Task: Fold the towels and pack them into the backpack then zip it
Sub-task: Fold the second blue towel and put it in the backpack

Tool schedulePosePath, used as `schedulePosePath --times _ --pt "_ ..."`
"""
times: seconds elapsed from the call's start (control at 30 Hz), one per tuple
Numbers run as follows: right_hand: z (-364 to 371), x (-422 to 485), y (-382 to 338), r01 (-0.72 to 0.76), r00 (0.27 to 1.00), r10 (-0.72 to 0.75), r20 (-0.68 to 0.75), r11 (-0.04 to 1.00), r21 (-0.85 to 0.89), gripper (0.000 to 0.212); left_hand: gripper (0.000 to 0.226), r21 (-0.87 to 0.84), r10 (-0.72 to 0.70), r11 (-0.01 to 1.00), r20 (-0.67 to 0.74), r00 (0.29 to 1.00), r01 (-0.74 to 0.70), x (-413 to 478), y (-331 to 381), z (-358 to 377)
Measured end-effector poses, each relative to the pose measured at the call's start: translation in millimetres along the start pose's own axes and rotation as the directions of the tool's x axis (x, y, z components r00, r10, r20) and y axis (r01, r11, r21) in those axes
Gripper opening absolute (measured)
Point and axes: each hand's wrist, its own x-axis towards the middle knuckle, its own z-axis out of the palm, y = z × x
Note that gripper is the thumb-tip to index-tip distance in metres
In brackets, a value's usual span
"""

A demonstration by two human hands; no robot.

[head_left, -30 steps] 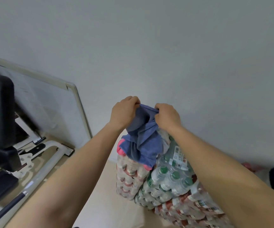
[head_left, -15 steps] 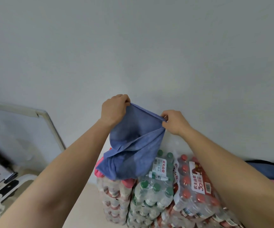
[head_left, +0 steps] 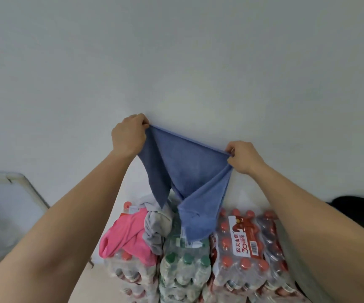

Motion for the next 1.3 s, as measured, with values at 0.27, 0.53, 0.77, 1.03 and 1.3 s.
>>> schedulePosePath --times 0.27,0.53,0.77,1.03,1.3 --pt "-18.9 -14.3 56.7 -0.127 0.992 0.127 -0.018 0.992 -0.017 0.024 0.02 0.011 -0.168 0.986 0.015 0.986 0.168 -7.1 -13.4 7.7" --pt "-0.1 -30.3 21.4 0.085 0.988 -0.097 0.123 0.991 0.099 0.012 0.016 -0.322 0.202 0.945 0.422 0.884 -0.062 -62.8 62.7 48.2" --pt "17.5 -40.2 4.5 0.145 0.954 -0.2 0.225 0.96 0.24 0.014 0.017 -0.473 0.314 0.88 0.529 0.789 -0.033 -110.6 100.2 82.7" --pt "28.3 -51.5 40.5 0.081 0.949 -0.134 0.287 0.979 0.189 0.006 0.016 -0.313 0.102 0.949 0.446 0.889 0.048 -97.7 74.1 80.0" --pt "30.4 -60.9 83.7 -0.025 0.982 -0.019 0.188 0.973 0.23 0.011 0.018 -0.218 -0.028 0.966 0.433 0.901 0.136 -83.2 45.5 76.5"
